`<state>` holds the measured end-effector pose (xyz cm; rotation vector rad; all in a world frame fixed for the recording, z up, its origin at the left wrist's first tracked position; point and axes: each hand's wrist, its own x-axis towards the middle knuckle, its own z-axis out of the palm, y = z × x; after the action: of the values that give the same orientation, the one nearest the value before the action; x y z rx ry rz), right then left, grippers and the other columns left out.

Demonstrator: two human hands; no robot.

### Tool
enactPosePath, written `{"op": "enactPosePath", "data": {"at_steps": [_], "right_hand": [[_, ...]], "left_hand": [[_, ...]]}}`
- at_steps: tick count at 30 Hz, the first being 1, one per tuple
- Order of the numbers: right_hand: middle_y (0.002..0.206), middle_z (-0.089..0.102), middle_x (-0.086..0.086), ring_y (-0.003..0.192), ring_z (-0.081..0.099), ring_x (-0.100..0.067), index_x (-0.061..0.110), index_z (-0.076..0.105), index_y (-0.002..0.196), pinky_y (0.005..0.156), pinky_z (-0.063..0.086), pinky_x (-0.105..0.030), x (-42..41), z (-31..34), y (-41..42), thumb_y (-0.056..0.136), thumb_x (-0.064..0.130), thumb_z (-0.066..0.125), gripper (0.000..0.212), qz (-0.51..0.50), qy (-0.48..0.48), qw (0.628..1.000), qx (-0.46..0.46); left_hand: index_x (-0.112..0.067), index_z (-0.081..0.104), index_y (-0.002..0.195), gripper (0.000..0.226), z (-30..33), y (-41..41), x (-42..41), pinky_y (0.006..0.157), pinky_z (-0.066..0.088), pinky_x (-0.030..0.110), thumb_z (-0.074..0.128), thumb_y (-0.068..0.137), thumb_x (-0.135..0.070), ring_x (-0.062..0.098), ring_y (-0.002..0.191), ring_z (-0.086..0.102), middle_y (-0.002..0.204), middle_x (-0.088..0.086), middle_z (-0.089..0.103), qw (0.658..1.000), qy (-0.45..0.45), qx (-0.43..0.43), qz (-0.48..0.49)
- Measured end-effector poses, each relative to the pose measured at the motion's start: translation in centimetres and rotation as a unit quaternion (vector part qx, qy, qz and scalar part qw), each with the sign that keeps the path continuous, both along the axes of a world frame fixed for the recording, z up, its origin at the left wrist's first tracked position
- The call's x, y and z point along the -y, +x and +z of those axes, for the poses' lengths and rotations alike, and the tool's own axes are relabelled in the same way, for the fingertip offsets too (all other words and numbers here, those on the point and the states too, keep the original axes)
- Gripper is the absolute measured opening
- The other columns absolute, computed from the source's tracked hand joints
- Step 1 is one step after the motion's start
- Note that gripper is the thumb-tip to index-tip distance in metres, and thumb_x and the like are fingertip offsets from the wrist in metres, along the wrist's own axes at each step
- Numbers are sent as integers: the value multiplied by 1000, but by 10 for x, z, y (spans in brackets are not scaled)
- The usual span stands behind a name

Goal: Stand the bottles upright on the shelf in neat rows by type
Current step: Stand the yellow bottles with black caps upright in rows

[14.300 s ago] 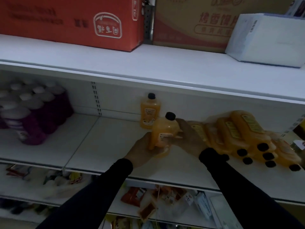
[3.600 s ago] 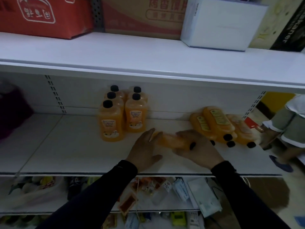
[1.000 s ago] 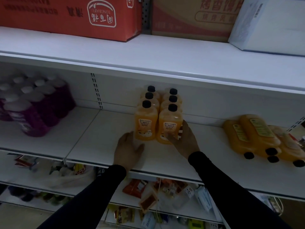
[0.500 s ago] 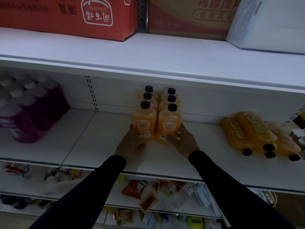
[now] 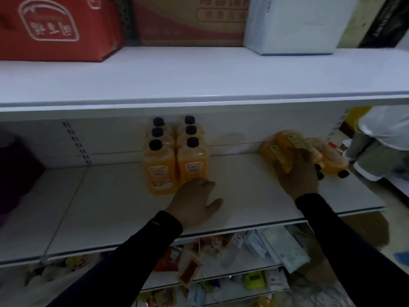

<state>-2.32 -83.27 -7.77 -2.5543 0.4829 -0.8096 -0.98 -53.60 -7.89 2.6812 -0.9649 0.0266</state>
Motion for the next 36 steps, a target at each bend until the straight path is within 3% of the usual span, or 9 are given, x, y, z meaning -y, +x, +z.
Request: {"op": "enactPosePath", "data": {"at_steps": [4,6,10,13,18,25,31,33,36], "right_hand": [[156,14,-17,141,21,-37,17,22,151,114,24,-47,73,6,5,85,55,62,86,-45,16,984,-170],[158,9,-16,137,31,-37,17,18,152,112,27,-42,95,1,10,88,50,61,84,14,6,975,-221],[154,21,-11,96,54,-28,16,39,145,86,38,-29,125,-15,10,86,37,69,70,88,56,986,-131],[155,16,-4,124,44,-30,23,35,146,92,35,-30,142,-17,16,82,41,73,77,131,94,976,-147],[154,24,-10,134,34,-29,22,41,144,105,33,-38,142,-4,14,87,40,67,65,166,90,972,-138],[94,62,25,89,58,-2,41,65,100,71,41,-16,130,84,-7,84,60,55,27,267,149,949,-74],[104,63,24,94,58,3,44,62,104,77,45,-20,92,99,-1,74,80,48,49,362,135,910,-151],[121,53,25,104,56,5,56,45,126,84,49,-17,82,90,7,72,69,65,59,420,182,866,-201],[122,53,18,103,57,7,69,25,123,77,50,-9,65,65,22,76,39,79,77,469,186,835,-220]], "left_hand": [[-14,40,144,64,4,2,53,105,30,27,40,96,-56,21,130,39,144,6,45,1000,-21,0,-11],[-14,37,146,64,6,3,80,107,29,29,39,97,-56,21,133,37,147,5,42,1000,-22,-14,2],[-15,34,147,64,4,3,133,107,29,30,42,97,-54,22,134,36,148,5,41,999,-27,-32,32],[-15,33,148,64,5,-1,167,109,30,32,42,97,-53,22,134,35,149,6,39,997,-30,-51,53],[-18,28,150,64,9,-11,196,110,26,32,42,98,-52,22,138,30,153,5,32,995,-28,-53,76],[-33,1,153,88,17,-9,208,113,26,42,57,89,-56,23,144,14,161,5,9,985,-112,-36,124],[-26,43,135,54,-5,-9,188,86,44,29,60,90,-49,17,112,54,128,-3,55,961,-215,-134,113],[-34,42,133,52,-13,-14,174,80,44,18,61,88,-51,9,108,56,124,-13,57,926,-291,-192,145],[-39,36,137,55,-18,-15,155,79,43,14,61,89,-49,5,110,56,125,-17,57,900,-327,-239,161]]}}
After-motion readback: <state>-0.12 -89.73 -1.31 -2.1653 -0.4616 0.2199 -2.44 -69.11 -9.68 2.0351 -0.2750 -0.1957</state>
